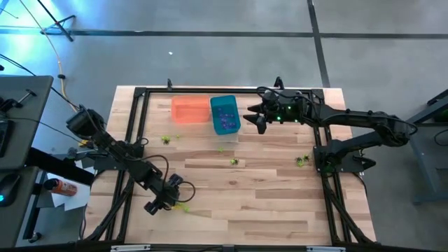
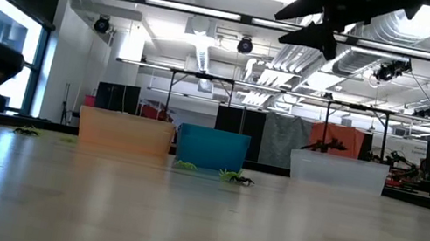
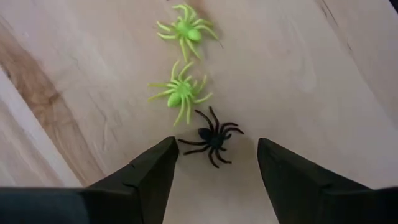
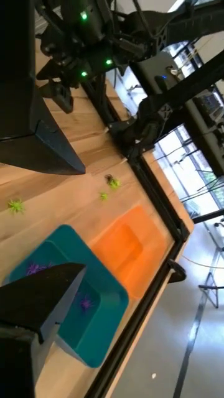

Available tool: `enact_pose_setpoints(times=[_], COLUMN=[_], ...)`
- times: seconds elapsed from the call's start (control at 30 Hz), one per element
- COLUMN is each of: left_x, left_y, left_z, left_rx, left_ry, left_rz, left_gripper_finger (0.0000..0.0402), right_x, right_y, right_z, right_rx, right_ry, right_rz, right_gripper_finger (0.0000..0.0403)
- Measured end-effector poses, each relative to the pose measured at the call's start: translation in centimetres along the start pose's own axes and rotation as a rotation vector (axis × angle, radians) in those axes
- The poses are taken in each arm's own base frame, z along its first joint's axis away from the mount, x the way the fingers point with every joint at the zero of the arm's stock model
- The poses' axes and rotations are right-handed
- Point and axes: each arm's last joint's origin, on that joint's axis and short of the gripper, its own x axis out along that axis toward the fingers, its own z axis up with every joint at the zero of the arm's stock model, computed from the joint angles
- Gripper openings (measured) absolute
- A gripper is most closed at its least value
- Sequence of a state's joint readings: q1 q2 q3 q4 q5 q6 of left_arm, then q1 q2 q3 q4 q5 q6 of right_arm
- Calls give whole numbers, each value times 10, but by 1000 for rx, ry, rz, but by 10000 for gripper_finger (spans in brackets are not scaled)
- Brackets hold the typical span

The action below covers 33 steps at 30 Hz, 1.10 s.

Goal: Sort Halloween decoration
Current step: Put the black spider toy into the transparent bin

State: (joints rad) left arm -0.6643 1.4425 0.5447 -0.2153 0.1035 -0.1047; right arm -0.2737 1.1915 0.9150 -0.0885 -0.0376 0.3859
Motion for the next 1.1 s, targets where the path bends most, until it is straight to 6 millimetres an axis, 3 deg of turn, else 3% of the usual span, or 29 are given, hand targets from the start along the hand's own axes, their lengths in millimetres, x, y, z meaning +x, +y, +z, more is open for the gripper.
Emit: enact_pose_setpoints(times=[0.3, 0.6, 0.9, 1.1], left_x=[3, 7, -10, -44], left_y=[2, 4, 2, -1], left_z=[2, 1, 1, 2], left_rx=[-21, -26, -159, -233], left_ry=[-41, -28, -45, -151], left_rz=[62, 78, -25, -65], left_gripper_finger=[168, 14, 2, 0], right_x=[0, 0, 0, 0], right_y=[0, -1, -1, -1], right_z=[-1, -2, -2, -1], right_rx=[0, 10, 8, 7], right_ry=[10, 18, 18, 13], right_rz=[-4, -7, -7, -4], right_gripper_finger=[240, 240, 240, 240])
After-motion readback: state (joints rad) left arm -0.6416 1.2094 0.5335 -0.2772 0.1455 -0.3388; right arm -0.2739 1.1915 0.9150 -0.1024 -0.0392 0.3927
